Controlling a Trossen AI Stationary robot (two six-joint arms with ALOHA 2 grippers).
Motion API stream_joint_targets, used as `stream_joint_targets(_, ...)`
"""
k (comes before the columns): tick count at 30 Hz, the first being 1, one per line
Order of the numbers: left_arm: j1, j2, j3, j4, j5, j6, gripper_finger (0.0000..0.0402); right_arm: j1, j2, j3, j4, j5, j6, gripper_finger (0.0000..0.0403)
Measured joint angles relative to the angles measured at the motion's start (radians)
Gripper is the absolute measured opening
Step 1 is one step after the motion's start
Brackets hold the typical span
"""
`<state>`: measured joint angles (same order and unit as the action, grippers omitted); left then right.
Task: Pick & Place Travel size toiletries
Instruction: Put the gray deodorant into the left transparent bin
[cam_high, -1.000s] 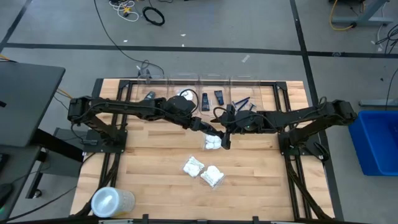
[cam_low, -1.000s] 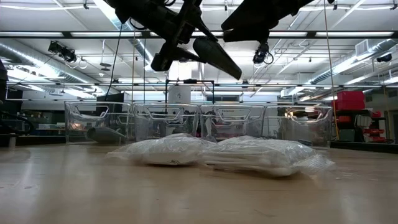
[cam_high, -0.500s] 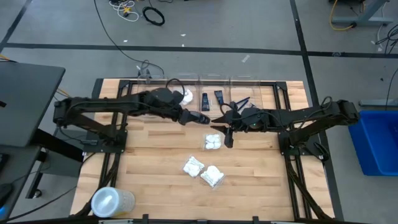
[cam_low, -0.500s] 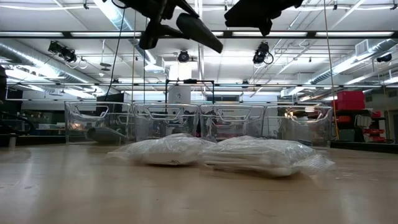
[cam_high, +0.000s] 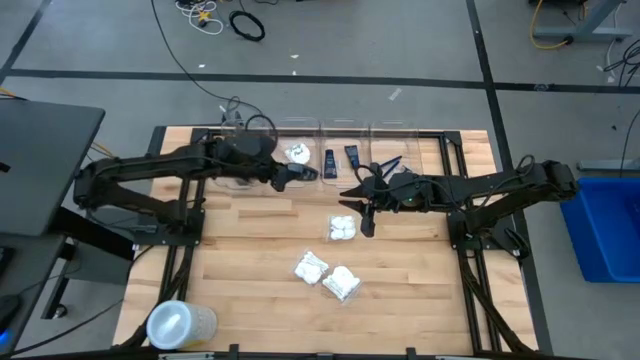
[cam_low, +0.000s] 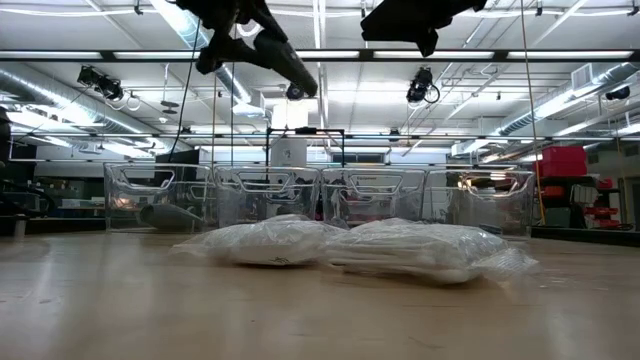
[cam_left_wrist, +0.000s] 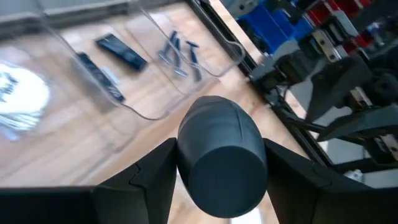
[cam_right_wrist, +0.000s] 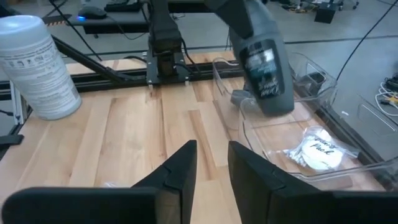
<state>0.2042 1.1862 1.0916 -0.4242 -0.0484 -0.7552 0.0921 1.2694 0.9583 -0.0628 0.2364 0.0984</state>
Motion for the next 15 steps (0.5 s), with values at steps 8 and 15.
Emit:
stream_joint_targets(8,0.039,-0.069,0.000,-0.056,-0.037,0.036,0.0213,0.000,0.000,0.000,0.000,0.007,-0.001,0.0095)
stream_joint_targets(15,0.075,-0.106,0.000,-0.139,-0.105,0.073,0.0211,0.000,0.000,0.000,0.000,0.007,-0.001,0.0094)
